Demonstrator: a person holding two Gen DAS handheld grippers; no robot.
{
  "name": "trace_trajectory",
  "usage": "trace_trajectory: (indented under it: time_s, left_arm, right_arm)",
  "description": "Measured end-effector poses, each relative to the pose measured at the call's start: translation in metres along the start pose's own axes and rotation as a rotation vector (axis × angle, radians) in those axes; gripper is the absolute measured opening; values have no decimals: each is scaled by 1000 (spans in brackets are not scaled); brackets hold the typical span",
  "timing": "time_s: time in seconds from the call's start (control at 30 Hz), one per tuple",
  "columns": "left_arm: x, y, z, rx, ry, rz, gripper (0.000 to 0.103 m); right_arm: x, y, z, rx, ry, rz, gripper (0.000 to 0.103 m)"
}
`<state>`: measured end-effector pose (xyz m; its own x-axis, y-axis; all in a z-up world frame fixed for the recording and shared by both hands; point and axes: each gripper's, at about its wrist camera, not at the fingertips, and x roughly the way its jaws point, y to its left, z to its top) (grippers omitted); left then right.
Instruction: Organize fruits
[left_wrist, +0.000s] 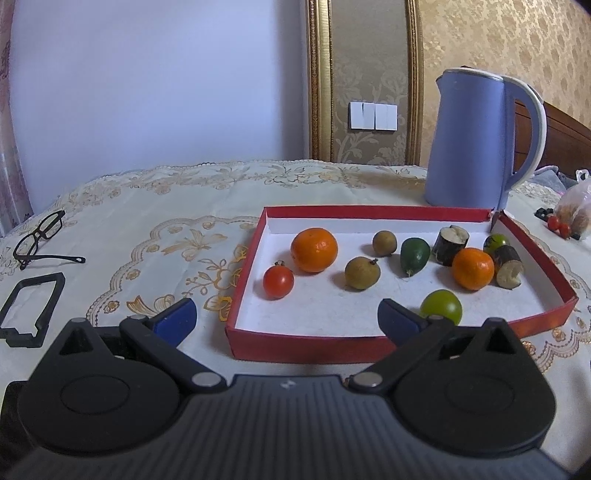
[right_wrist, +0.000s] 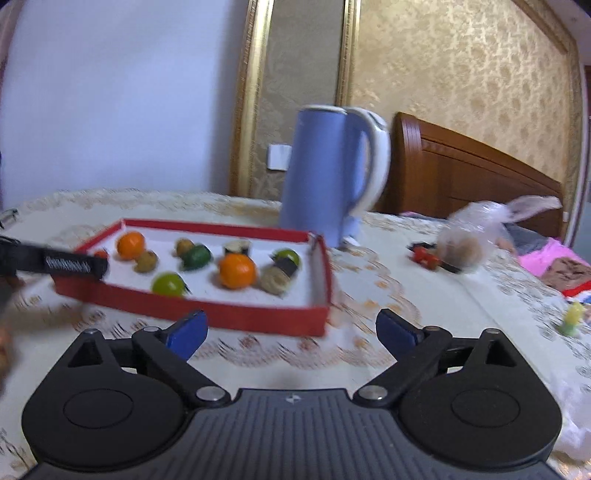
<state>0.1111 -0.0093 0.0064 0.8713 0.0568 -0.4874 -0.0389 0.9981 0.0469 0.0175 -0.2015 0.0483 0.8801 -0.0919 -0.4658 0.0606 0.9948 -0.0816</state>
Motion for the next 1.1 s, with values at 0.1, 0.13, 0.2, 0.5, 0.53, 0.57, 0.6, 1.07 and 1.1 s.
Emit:
trace_trajectory:
  time_s: [0.1,0.13,0.2,0.5,0.53,0.57,0.6,1.07,1.1]
  left_arm:
    - [0,-2,-3,7,30,16,103]
    - [-3,-2,-4,2,36,12,103]
    - [-9,-1,-7,-10,42,-2,103]
    - [-15,-4,-11,7,23,-12,103]
    - [-15,-5,-11,12,20,-17,103]
    - [-16,-5,-11,21,17,-19,103]
    - [-17,-5,-12,27,10,-18,103]
    - [-21,-11,-17,55,5,-21,103]
    - [-21,-10,-17,52,6,-22,103]
  right_arm:
    - [0,-5,-4,33,28,44,98]
    - [0,-5,-5,29,31,53,98]
    - [1,-2,-7,8,35,60,98]
    - [15,8,2,-9,46,95,98]
    - [16,8,1,-10,50,94,98]
    - [18,9,0,-14,55,91,98]
    - [19,10,-1,-20,59,87,99]
    - [28,8,-8,-35,98,95,99]
    - [29,8,-8,-32,102,103,99]
